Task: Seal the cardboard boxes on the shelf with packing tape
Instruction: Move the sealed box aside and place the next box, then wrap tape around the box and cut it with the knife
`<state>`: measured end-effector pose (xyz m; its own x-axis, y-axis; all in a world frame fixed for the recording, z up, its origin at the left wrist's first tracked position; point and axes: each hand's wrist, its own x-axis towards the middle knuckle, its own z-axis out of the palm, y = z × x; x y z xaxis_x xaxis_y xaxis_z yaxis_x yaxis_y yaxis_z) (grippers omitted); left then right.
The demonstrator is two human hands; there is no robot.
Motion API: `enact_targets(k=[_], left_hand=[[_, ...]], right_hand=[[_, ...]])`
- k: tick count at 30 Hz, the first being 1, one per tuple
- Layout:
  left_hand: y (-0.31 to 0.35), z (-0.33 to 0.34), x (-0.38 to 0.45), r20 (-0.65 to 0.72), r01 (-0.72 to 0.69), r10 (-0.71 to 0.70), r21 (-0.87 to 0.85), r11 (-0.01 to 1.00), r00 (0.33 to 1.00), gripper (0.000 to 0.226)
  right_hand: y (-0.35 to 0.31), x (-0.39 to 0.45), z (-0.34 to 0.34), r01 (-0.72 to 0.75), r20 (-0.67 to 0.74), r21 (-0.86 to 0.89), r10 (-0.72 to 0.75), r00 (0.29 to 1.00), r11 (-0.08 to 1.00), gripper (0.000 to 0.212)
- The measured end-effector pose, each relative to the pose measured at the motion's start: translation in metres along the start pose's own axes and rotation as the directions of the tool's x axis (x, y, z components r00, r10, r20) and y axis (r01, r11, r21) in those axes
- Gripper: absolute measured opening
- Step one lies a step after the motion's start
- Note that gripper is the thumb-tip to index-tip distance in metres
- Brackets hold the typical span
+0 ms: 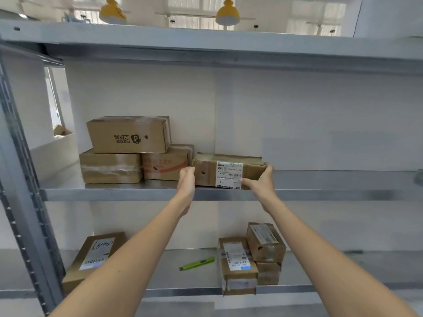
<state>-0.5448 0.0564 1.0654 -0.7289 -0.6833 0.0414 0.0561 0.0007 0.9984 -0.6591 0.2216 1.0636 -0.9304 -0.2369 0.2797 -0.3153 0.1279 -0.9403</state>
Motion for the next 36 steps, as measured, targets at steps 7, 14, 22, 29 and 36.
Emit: enact_targets(k=[7, 14, 22, 29, 36], left_hand=[[-0.002, 0.004, 0.022, 0.017, -0.076, 0.074, 0.249, 0.965, 0.997, 0.055], [-0.031, -0.005, -0.005, -0.009, -0.314, 0.328, 0.269, 0.91, 0.945, 0.036], [-0.184, -0.018, -0.03, -0.264, -0.212, 0.262, 0.201, 0.956, 0.928, 0.018], [-0.248, 0.011, -0.024, 0.046, 0.391, -0.404, 0.176, 0.903, 0.914, 0.042], [-0.267, 0.04, -0.023, 0.285, 0.526, -0.549, 0.159, 0.835, 0.786, 0.048]], right_hand=[[0.008, 0.037, 0.022, 0.004, -0.039, -0.057, -0.006, 0.999, 0.998, 0.087], [0.026, 0.033, 0.027, 0.026, -0.178, -0.185, -0.059, 0.982, 0.982, 0.087], [0.141, -0.06, 0.047, 0.251, -0.308, -0.432, -0.403, 0.862, 0.866, 0.027], [0.247, -0.11, 0.063, -0.386, -0.449, -0.338, 0.214, 0.868, 0.858, 0.026], [0.279, -0.104, 0.064, -0.638, -0.361, -0.018, 0.59, 0.722, 0.77, 0.05]])
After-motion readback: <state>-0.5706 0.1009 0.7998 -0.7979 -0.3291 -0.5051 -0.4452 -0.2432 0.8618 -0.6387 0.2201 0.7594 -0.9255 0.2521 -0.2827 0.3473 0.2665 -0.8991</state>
